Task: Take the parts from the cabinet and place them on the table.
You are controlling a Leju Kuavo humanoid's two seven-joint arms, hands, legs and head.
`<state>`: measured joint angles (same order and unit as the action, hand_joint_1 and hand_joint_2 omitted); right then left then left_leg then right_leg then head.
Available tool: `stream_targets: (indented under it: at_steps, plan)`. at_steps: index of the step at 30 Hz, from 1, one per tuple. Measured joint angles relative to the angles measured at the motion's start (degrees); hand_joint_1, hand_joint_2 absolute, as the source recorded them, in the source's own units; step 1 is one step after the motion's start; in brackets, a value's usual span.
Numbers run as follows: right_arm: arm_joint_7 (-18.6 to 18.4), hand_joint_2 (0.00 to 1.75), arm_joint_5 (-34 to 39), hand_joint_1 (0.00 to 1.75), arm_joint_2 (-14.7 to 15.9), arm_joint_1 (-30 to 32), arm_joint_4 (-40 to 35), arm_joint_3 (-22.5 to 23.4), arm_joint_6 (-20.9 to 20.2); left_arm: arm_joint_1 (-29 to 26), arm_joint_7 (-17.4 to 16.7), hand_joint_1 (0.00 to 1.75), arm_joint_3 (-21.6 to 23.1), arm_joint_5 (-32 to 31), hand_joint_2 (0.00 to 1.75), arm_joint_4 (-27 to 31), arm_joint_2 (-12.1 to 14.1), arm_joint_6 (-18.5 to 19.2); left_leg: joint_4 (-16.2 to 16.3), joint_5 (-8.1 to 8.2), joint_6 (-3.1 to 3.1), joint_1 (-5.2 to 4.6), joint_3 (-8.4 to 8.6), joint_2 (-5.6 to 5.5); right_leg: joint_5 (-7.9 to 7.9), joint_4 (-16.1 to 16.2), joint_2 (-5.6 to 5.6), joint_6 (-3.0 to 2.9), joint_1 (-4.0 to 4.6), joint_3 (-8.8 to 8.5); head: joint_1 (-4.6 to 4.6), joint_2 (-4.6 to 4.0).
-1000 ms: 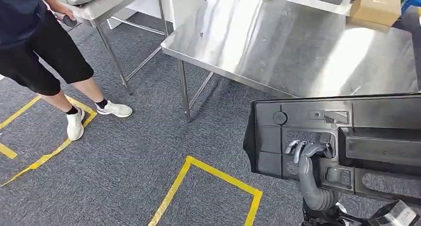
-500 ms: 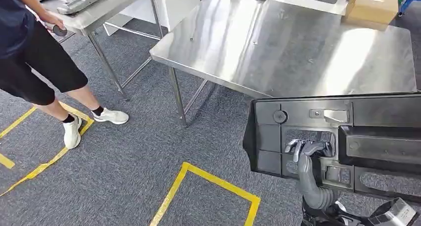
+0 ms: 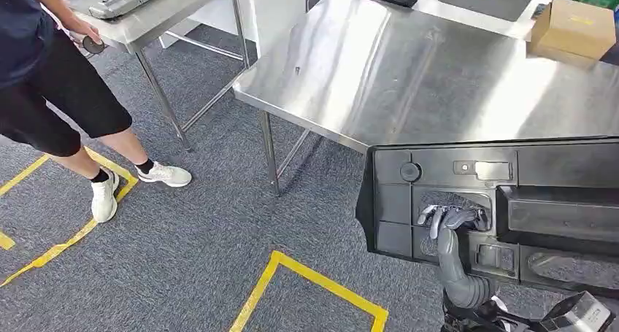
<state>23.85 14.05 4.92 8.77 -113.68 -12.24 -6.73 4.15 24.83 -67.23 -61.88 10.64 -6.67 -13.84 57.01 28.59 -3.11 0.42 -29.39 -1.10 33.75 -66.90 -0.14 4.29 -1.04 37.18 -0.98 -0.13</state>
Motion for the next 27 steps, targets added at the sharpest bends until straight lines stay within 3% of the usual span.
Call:
stream_targets:
  at_steps: [1,2,3,4,5,6,7,8,9,11,12,13,14,16,17,18,19,21,22,24,27]
  plan:
    - [0.0,1.75,0.0,1.75,0.0,0.0,0.0,0.0,0.0,0.0,0.0,0.00,0.0,0.0,1.75,0.0,0.0,0.0,0.0,0.63,0.23,0.05,0.82,-0.07,-3.71,4.9,-0.01,0.92,-0.15,-1.24,-0.02,0.00]
    - [0.0,1.75,-0.1,1.75,0.0,0.0,0.1,0.0,0.0,-0.1,0.0,0.00,0.0,0.0,1.75,0.0,0.0,0.0,-0.1,1.22,0.54,-0.01,0.98,-0.16,-7.95,8.5,-0.22,1.33,-0.22,-2.03,-0.13,0.00]
    - [0.0,1.75,-0.1,1.75,0.0,0.0,0.1,0.0,0.0,-0.1,0.0,0.00,0.0,0.0,1.75,0.0,0.1,0.0,0.1,2.02,0.97,-0.10,1.87,-0.19,-7.76,8.9,-0.87,0.01,0.10,-2.15,-0.10,0.00]
    - [-0.1,1.75,-0.1,1.75,0.0,0.0,0.1,0.0,0.0,0.0,0.0,0.00,0.0,0.0,1.75,0.0,0.0,0.0,-0.2,2.58,1.57,0.00,1.71,-0.06,-7.65,8.7,-0.88,-1.07,0.74,-2.64,0.00,0.00]
    - [-0.1,1.75,0.0,1.75,0.0,0.1,0.1,0.0,0.0,0.0,-0.1,0.00,0.0,0.0,1.75,0.0,-0.1,0.0,0.5,2.26,1.95,-0.02,2.93,0.07,-8.06,9.4,-0.66,-1.95,0.85,-2.49,-0.03,0.00]
    - [0.0,1.75,-0.1,1.75,0.0,0.0,0.1,0.0,0.0,0.0,-0.1,0.00,0.0,0.0,1.75,0.0,-0.1,0.0,0.5,2.07,2.14,0.05,3.03,0.18,-8.00,9.4,-0.45,-2.77,0.74,-3.26,-0.09,0.00]
    - [0.0,1.75,0.0,1.75,0.0,0.0,0.1,0.0,0.0,0.1,-0.1,0.00,0.0,0.0,1.75,0.0,-0.1,0.0,0.9,2.84,2.40,0.29,3.03,0.32,-7.97,9.7,-0.12,-3.17,0.10,-4.69,0.04,0.00]
    - [0.0,1.75,0.0,1.75,-0.1,0.0,0.1,0.0,0.0,0.1,-0.1,0.00,0.0,0.0,1.75,0.0,-0.1,0.0,2.3,3.64,2.46,0.34,2.82,0.58,-7.60,9.7,-0.18,-3.76,0.11,-5.42,-0.11,0.00]
    - [0.0,1.75,0.0,1.75,-0.1,0.0,0.1,0.0,0.0,0.2,-0.1,0.00,0.0,0.0,1.75,0.0,-0.2,0.0,5.7,4.96,2.65,0.38,1.08,0.66,-7.18,9.7,-0.17,-4.35,0.14,-5.94,0.35,0.00]
    - [0.0,1.75,-0.1,1.75,-0.2,0.0,0.1,0.0,0.0,0.2,-0.1,0.00,0.0,0.0,1.75,0.0,-0.2,0.0,13.3,8.22,3.13,0.43,-4.43,0.65,-6.37,9.7,-0.13,-4.95,0.20,-6.52,0.37,0.00]
    - [0.0,1.75,-0.1,1.75,-0.2,0.0,0.1,0.0,0.0,0.1,-0.1,0.00,0.0,0.0,1.75,0.0,-0.2,0.0,15.7,9.43,3.37,0.49,-6.78,0.66,-5.99,9.7,-0.07,-4.93,0.21,-6.86,0.37,0.00]
    - [0.0,1.75,-0.1,1.75,-0.2,0.1,0.1,0.0,0.0,0.1,-0.1,0.00,0.0,0.0,1.75,0.0,-0.2,0.0,16.0,9.09,3.50,0.63,-8.20,0.67,-5.52,9.7,0.08,-4.70,0.17,-7.38,0.37,0.00]
    - [0.0,1.75,-0.1,1.75,-0.2,0.1,0.1,0.0,0.0,0.1,-0.1,0.00,0.0,0.0,1.75,0.0,-0.2,0.0,14.1,7.19,3.58,0.85,-8.44,0.74,-4.93,9.7,0.17,-4.46,0.09,-8.14,0.44,0.00]
    - [0.0,1.75,-0.1,1.75,-0.2,0.1,0.2,0.0,0.0,0.1,-0.1,0.00,0.0,0.0,1.75,0.0,0.0,0.0,5.3,-0.11,3.85,1.30,-6.24,1.07,-3.48,9.7,0.19,-3.78,-0.33,-10.09,0.44,0.00]
    - [0.0,1.75,-0.1,1.75,-0.2,0.1,0.2,0.0,0.0,-0.1,-0.1,0.00,0.0,0.0,1.75,0.0,-0.1,0.0,2.7,-3.48,3.88,1.40,-5.37,1.48,-2.82,9.7,0.12,-3.34,-0.29,-10.24,0.42,0.00]
    - [0.0,1.75,-0.1,1.75,-0.2,0.0,0.2,0.0,0.0,0.0,-0.1,0.00,0.0,0.0,1.75,-0.1,-0.2,0.0,3.1,-0.55,3.75,0.82,-6.45,1.74,-2.46,9.7,0.18,-2.86,-0.04,-11.08,0.48,0.00]
    - [0.0,1.75,-0.1,1.75,-0.2,0.0,0.2,0.0,0.0,0.0,-0.1,0.00,0.0,0.0,1.75,-0.1,-0.2,0.0,3.1,-1.20,2.80,0.61,-6.00,1.83,-2.09,9.9,0.13,-2.28,0.12,-10.62,0.72,0.00]
    - [0.0,1.75,-0.2,1.75,-0.2,0.1,0.2,0.0,0.0,-0.1,-0.2,0.00,0.0,0.0,1.75,-0.1,-0.2,0.0,2.8,-1.70,1.63,0.43,-5.99,1.72,-2.28,9.7,0.12,-1.24,0.28,-11.87,0.57,0.00]
    - [0.0,1.75,-0.1,1.75,-0.2,0.0,0.2,0.0,0.0,-0.1,-0.2,0.00,0.0,0.0,1.75,-0.1,-0.2,0.0,2.5,-1.85,1.12,0.56,-4.91,1.46,-1.98,9.7,0.05,-0.96,0.34,-12.11,0.52,0.00]
    - [0.0,1.75,-0.2,1.75,-0.2,-0.2,0.1,0.0,0.0,0.0,-0.2,0.00,0.0,0.0,1.75,-0.1,-0.1,0.0,1.9,-1.56,0.51,0.56,-3.63,1.44,-1.12,4.7,0.04,-1.06,0.05,-9.35,0.24,0.00]
    - [0.0,1.75,-0.2,1.75,-0.2,0.0,0.2,0.0,0.0,0.1,-0.2,0.00,0.0,0.0,1.75,-0.1,0.0,0.0,1.8,-0.72,-0.13,0.40,-3.17,1.03,3.07,-7.6,0.09,-1.89,0.19,-0.28,0.15,0.00]
